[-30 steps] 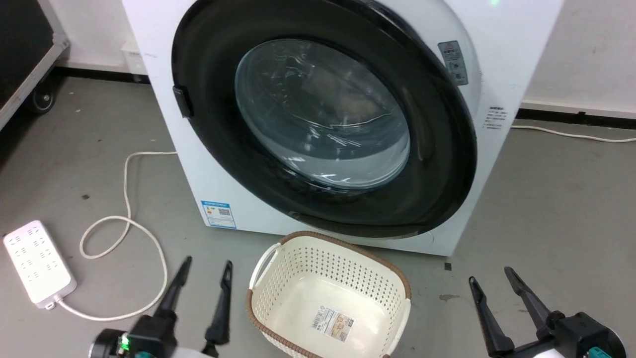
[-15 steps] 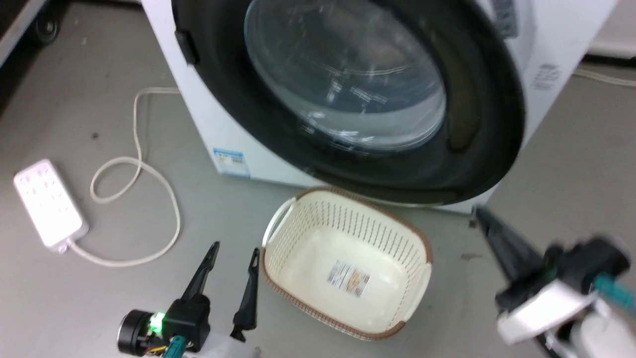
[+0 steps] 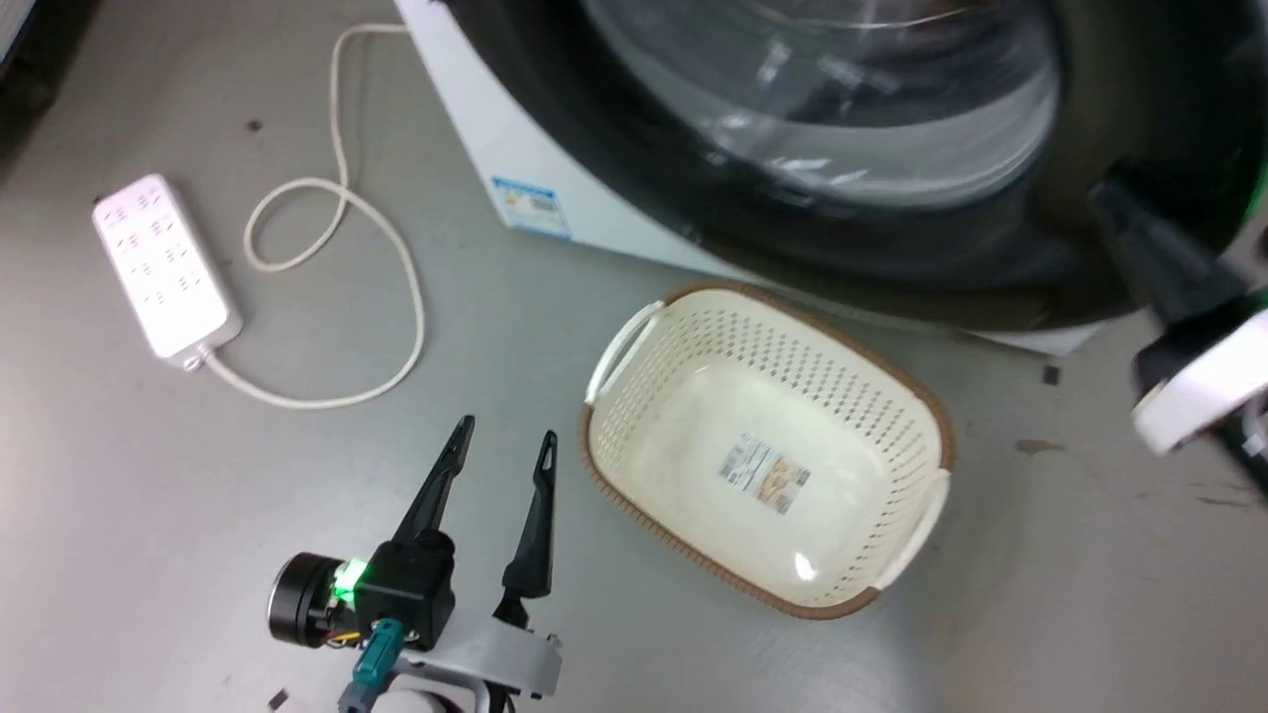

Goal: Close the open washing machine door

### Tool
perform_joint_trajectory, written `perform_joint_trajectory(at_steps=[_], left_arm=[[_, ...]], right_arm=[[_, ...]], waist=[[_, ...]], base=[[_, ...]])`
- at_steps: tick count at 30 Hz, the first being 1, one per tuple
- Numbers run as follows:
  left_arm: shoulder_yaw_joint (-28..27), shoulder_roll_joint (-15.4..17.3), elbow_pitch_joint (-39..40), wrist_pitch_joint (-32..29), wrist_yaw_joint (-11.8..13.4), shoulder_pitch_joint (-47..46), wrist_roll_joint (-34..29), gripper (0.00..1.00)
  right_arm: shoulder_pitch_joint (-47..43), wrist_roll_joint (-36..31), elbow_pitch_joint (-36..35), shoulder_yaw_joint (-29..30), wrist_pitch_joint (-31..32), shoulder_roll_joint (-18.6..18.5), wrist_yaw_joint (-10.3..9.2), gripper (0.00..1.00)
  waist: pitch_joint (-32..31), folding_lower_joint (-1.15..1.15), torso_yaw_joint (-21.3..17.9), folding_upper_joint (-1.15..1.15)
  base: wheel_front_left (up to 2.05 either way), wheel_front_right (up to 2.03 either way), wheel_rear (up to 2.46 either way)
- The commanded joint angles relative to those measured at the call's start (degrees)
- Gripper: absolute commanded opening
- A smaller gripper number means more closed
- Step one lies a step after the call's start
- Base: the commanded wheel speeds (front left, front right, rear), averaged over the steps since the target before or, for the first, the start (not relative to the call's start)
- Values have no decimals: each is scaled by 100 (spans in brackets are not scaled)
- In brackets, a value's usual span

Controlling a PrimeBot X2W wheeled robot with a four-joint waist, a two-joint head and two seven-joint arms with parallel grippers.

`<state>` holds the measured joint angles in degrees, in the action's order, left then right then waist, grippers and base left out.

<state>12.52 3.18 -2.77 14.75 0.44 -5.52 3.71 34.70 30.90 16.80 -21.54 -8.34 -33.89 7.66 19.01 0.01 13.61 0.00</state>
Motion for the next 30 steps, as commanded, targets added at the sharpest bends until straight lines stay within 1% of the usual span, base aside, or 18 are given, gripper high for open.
perform_joint_trajectory(at_steps=[1, 5, 7, 11, 15, 20, 25, 26, 27, 28, 29, 30], left_arm=[[29, -11, 20, 25, 37, -83, 30, 100], [93, -22, 57, 25, 103, -153, 69, 100], [115, -24, 64, 25, 136, -164, 71, 100], [150, -27, 62, 25, 172, -195, 61, 100], [179, -29, 61, 25, 215, -215, 78, 100], [228, -29, 41, 25, 248, -243, 115, 100], [158, -30, -35, 25, 219, -212, 122, 100], [144, -30, -43, 25, 212, -193, 120, 100], [134, -30, -49, 25, 210, -167, 119, 100], [112, -30, -67, 25, 194, -144, 116, 100], [82, -30, -86, 25, 167, -122, 118, 100], [52, -30, -103, 25, 143, -97, 116, 100]], right_arm=[[197, 96, 130, 57, 7, -115, -17, 0], [668, 331, 603, 118, 86, -237, -17, 0], [899, 601, 931, 273, 194, -142, -17, 0], [1367, 680, 1415, 335, 285, -84, -17, 0], [1646, 753, 1879, 439, 226, 15, -17, 0], [1758, 797, 2225, 387, 10, 142, -17, 0], [1560, 828, 2375, 157, -205, 223, -17, 0], [1483, 833, 2379, 120, -263, 227, -17, 2], [1390, 828, 2376, 102, -342, 234, -17, 42], [1276, 796, 2346, 79, -425, 240, -17, 97], [1143, 767, 2302, 65, -490, 256, -17, 100], [989, 753, 2248, 62, -538, 286, -17, 100]], waist=[[105, -1, 114, 0], [221, -1, 184, 0], [257, -1, 192, 0], [304, -1, 204, 0], [289, -1, 190, 0], [219, -1, 150, 0], [-30, -1, 69, 0], [-106, -1, 47, 0], [-199, -1, 20, 0], [-296, -1, -11, 0], [-391, -1, -43, 0], [-493, -1, -79, 0]], base=[[0, 0, 0], [0, 0, 0], [0, 0, 0], [0, 0, 0], [0, 0, 0], [0, 0, 0], [0, 0, 0], [0, 0, 0], [0, 0, 0], [0, 0, 0], [0, 0, 0], [0, 0, 0]])
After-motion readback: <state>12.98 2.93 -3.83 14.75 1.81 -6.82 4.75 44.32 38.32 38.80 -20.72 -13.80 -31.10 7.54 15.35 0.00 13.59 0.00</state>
